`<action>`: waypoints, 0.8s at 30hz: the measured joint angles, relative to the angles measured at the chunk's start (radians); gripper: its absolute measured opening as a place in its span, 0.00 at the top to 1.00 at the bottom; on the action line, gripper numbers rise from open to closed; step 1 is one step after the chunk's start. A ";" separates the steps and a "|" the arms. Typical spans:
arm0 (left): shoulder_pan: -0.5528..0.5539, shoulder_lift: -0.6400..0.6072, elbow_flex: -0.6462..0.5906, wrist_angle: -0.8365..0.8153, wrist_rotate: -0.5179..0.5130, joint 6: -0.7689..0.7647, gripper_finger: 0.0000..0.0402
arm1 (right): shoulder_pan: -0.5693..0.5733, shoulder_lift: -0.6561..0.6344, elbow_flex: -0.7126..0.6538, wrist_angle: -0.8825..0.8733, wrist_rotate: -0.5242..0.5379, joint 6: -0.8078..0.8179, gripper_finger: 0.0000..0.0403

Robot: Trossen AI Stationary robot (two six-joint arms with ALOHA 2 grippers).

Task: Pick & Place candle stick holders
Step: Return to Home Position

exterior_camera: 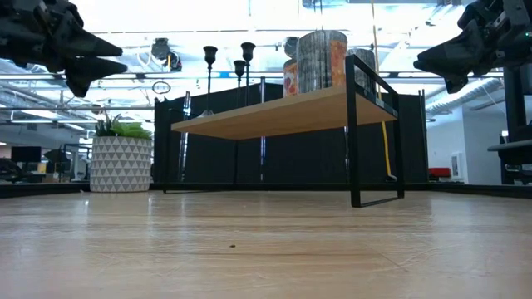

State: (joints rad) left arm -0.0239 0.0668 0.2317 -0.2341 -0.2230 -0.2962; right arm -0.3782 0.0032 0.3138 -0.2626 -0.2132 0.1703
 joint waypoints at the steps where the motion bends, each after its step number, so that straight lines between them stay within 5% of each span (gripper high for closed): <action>1: -0.009 -0.014 0.000 -0.010 -0.004 0.007 0.56 | 0.000 0.000 0.000 0.000 0.000 0.000 0.77; 8: -0.060 -0.062 -0.001 -0.057 -0.014 0.037 0.56 | 0.000 0.000 0.000 0.004 -0.003 -0.015 0.77; 14: -0.071 -0.062 -0.078 0.024 -0.018 0.030 0.56 | 0.000 0.000 0.000 0.003 -0.113 -0.016 0.77; 24: -0.071 -0.062 -0.158 0.131 -0.022 0.005 0.56 | 0.000 0.000 -0.069 0.007 0.158 0.010 0.77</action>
State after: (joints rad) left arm -0.0952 0.0044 0.0742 -0.1032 -0.2450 -0.2911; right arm -0.3782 0.0032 0.2450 -0.2555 -0.0555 0.1801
